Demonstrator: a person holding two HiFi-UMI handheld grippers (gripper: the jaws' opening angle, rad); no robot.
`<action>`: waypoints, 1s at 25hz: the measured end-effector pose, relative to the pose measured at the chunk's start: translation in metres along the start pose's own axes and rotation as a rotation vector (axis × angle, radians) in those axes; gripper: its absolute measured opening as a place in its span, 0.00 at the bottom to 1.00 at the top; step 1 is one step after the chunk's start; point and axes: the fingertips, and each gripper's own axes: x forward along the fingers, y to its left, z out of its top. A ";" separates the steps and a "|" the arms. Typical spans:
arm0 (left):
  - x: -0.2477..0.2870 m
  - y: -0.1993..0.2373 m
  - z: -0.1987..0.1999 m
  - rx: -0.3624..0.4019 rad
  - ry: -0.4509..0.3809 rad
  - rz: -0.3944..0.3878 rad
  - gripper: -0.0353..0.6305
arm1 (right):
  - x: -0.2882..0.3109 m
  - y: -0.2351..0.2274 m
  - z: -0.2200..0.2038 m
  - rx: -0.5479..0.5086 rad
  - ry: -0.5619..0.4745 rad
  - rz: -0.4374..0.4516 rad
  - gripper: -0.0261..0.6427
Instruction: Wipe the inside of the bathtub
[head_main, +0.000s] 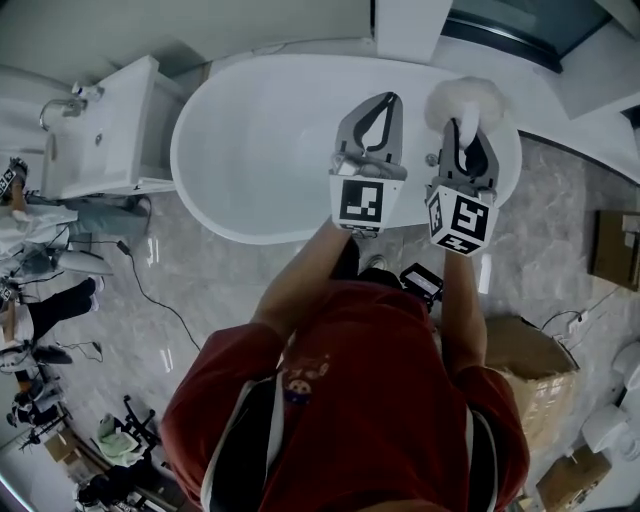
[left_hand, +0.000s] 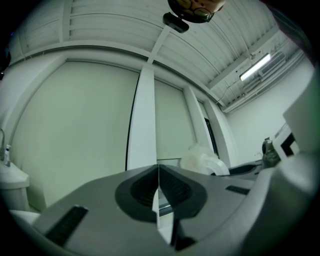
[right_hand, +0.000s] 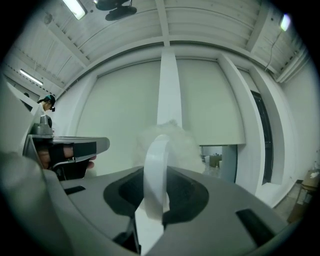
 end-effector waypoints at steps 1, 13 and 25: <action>0.006 0.005 -0.002 0.004 -0.003 -0.003 0.08 | 0.007 0.000 -0.001 -0.002 0.005 0.000 0.18; 0.056 0.088 -0.033 -0.054 0.012 0.022 0.08 | 0.096 0.039 -0.015 -0.016 0.036 0.018 0.18; 0.108 0.069 -0.099 -0.064 0.035 0.019 0.08 | 0.149 0.003 -0.082 0.011 0.068 0.072 0.18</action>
